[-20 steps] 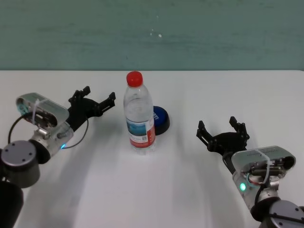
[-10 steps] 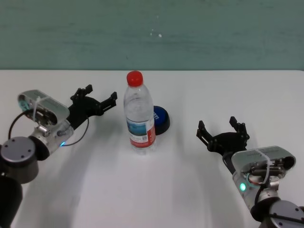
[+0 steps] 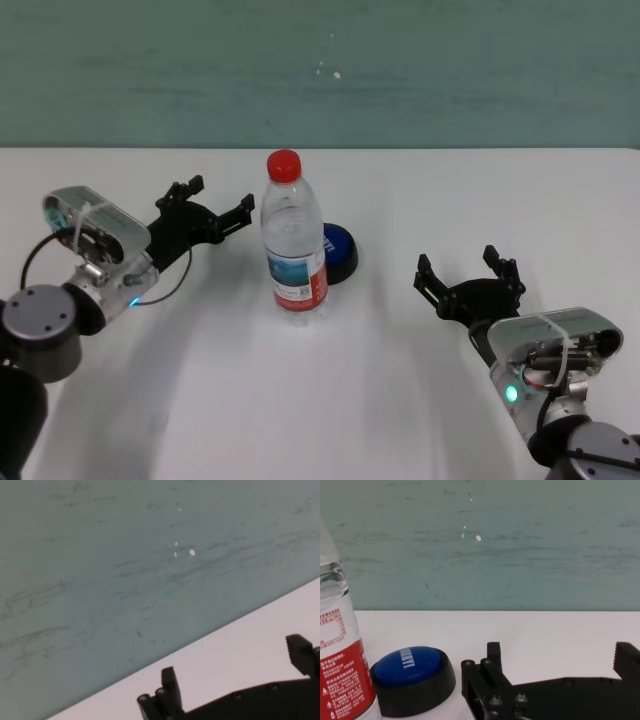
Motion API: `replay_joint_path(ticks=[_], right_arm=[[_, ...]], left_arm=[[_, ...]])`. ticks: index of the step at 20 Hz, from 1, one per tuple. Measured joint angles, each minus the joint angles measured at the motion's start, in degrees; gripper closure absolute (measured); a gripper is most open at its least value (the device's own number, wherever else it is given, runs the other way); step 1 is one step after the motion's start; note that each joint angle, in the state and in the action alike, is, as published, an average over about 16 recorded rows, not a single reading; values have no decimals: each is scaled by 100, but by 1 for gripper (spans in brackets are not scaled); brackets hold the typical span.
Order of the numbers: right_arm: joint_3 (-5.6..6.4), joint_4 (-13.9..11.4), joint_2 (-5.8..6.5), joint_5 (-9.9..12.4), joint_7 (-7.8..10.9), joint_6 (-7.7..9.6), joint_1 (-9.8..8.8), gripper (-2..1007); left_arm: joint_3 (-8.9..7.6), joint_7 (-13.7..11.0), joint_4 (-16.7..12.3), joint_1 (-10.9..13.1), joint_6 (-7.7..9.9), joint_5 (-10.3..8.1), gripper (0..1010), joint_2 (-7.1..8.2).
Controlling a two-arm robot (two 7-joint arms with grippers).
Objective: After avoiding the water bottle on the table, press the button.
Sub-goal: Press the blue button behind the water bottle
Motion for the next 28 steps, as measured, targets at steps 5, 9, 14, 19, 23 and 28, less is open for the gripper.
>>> replay_joint_path(ticks=[5, 9, 14, 19, 23, 28], right_arm=[[0, 0, 0, 0, 0, 0, 0, 1], [0, 0, 0, 0, 0, 0, 0, 1], [0, 0, 0, 0, 0, 0, 0, 1], [0, 0, 0, 0, 0, 0, 0, 1], [0, 0, 0, 0, 0, 0, 0, 1], [0, 0, 0, 0, 0, 0, 0, 1]], left_arm=[[52, -13, -13, -15, -28, 21, 10, 0], [88, -13, -35, -19, -41, 41, 10, -2], [122, 0, -54, -15, -53, 67, 10, -1], [135, 22, -51, -13, -64, 88, 10, 1], [125, 44, -31, -14, -71, 98, 10, 3], [65, 79, 8, -7, -68, 77, 10, 17]])
